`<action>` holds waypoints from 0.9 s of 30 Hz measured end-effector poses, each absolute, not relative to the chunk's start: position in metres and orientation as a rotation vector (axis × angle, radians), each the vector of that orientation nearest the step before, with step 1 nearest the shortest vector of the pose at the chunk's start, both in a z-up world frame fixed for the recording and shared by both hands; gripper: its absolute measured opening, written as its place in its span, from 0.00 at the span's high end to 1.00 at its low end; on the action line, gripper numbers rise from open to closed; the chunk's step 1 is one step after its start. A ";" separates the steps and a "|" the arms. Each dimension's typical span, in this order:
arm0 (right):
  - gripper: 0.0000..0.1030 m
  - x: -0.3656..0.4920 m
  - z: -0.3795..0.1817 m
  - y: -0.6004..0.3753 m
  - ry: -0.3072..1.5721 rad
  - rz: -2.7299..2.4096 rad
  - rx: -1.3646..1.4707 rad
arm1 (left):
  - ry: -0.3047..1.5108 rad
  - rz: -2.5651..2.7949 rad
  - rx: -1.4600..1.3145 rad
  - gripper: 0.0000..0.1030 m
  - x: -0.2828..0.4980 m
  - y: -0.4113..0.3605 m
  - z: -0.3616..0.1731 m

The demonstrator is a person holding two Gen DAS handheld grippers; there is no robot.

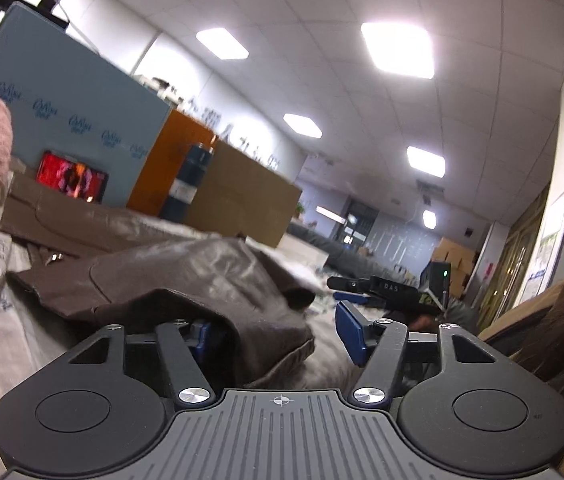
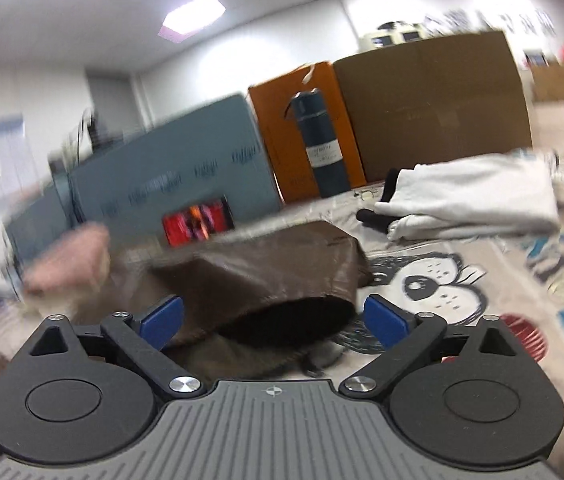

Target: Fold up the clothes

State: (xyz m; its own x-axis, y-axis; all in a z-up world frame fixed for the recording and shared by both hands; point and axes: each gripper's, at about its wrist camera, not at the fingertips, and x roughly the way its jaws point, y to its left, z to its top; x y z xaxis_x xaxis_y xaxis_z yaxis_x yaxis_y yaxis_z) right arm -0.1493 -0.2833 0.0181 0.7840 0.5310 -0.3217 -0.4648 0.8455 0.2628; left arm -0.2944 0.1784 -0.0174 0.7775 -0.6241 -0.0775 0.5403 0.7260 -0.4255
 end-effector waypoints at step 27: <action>0.48 -0.081 -0.007 -0.261 0.425 0.473 -0.106 | 0.283 -0.491 -0.378 0.74 -0.277 0.178 -0.032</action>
